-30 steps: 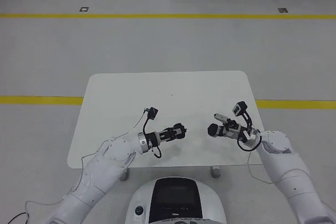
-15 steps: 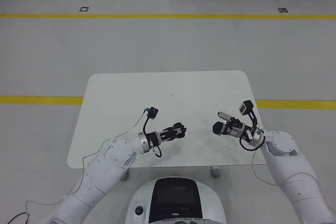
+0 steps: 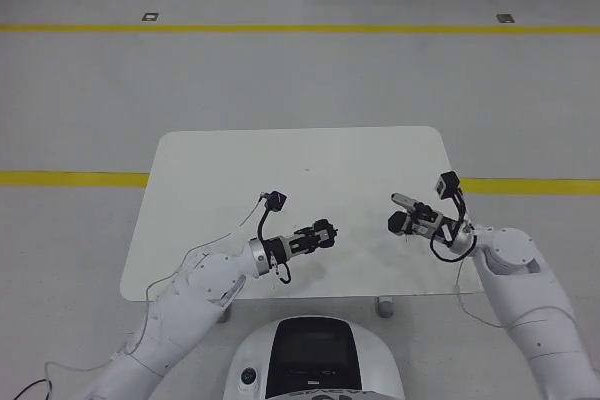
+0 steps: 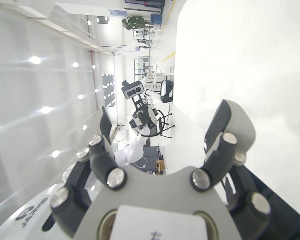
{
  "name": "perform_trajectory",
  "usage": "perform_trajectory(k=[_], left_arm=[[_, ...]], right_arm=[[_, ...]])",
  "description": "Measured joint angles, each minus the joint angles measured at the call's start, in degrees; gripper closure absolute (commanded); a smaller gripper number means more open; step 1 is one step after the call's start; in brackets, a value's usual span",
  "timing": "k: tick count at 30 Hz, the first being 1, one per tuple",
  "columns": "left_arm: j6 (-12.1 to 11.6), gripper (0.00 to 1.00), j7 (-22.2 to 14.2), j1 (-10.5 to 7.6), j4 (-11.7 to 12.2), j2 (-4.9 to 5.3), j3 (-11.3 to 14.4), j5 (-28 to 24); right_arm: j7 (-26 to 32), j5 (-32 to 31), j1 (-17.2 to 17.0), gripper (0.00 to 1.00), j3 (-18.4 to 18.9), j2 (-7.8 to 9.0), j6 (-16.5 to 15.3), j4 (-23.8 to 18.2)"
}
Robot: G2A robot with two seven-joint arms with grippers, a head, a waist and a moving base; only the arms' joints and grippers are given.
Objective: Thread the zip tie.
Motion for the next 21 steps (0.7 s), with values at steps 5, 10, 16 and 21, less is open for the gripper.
perform_trajectory(k=[5, 10, 16, 21], left_arm=[[0.00, 1.00, 0.00, 0.00, 0.00, 0.00, 0.00, 0.00], [0.00, 1.00, 0.00, 0.00, 0.00, 0.00, 0.00, 0.00], [0.00, 1.00, 0.00, 0.00, 0.00, 0.00, 0.00, 0.00], [0.00, 1.00, 0.00, 0.00, 0.00, 0.00, 0.00, 0.00]], right_arm=[[-1.00, -13.02, 0.05, 0.00, 2.93, 1.64, 12.25, -8.44], [1.40, -22.49, 0.55, 0.00, 2.57, 2.42, 21.86, -12.96], [1.37, -21.38, 0.54, 0.00, 2.57, 2.40, 20.86, -12.84], [1.33, -21.45, 0.52, 0.00, 2.55, 2.40, 20.89, -12.86]])
